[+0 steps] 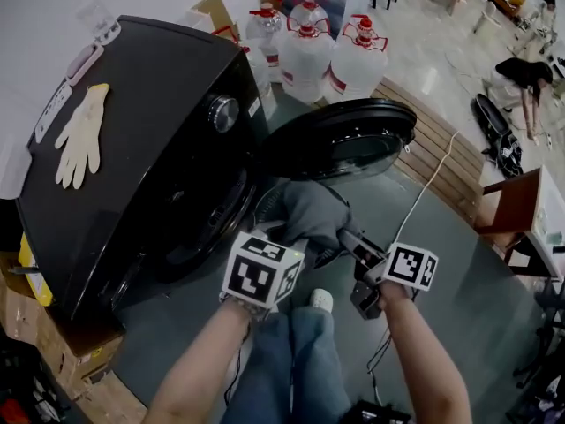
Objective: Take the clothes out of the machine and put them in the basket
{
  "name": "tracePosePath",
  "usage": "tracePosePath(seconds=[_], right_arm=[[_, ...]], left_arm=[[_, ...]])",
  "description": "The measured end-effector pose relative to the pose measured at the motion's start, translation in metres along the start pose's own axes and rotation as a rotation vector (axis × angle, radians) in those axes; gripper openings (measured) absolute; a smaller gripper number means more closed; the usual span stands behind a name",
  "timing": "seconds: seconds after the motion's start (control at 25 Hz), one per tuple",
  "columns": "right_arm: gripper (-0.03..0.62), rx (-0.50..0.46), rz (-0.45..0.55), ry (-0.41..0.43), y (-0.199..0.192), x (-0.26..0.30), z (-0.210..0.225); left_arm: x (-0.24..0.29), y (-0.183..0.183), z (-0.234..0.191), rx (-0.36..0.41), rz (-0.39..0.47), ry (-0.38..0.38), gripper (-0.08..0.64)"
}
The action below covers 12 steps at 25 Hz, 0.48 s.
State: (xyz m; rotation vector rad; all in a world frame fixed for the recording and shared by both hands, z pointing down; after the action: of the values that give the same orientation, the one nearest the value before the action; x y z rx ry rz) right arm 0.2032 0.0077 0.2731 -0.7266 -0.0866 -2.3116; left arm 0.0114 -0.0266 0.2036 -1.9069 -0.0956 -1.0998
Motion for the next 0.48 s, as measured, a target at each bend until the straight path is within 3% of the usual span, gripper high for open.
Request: tracePosePath(seconds=[0.16,0.32,0.48], right_arm=[[0.272,-0.004,0.007,-0.014,0.006,0.025,0.030],[0.256,0.036,0.000,0.051,0.006,0.058,0.057],[0.250,0.041,-0.018,-0.013,0.004,0.085,0.092]], left_arm=[[0.038,-0.018,-0.017,-0.040,-0.008,-0.006,0.064],[0.076,-0.042,-0.034,-0.074,-0.015,-0.010,0.064],[0.108,-0.071,-0.049,-0.101,-0.042,-0.003,0.064]])
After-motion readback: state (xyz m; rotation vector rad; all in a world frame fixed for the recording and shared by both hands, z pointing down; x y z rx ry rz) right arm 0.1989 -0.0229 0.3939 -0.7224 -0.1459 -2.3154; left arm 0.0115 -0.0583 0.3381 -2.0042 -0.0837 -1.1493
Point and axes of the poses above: the fingertips, and each gripper's own axes: x forward along the fingers, z to its right, y out of its top, the point moved 7 cm from there along -x, backward along the fingers, and after that the axes turned 12 degrees about x, right-handed, at the moved point
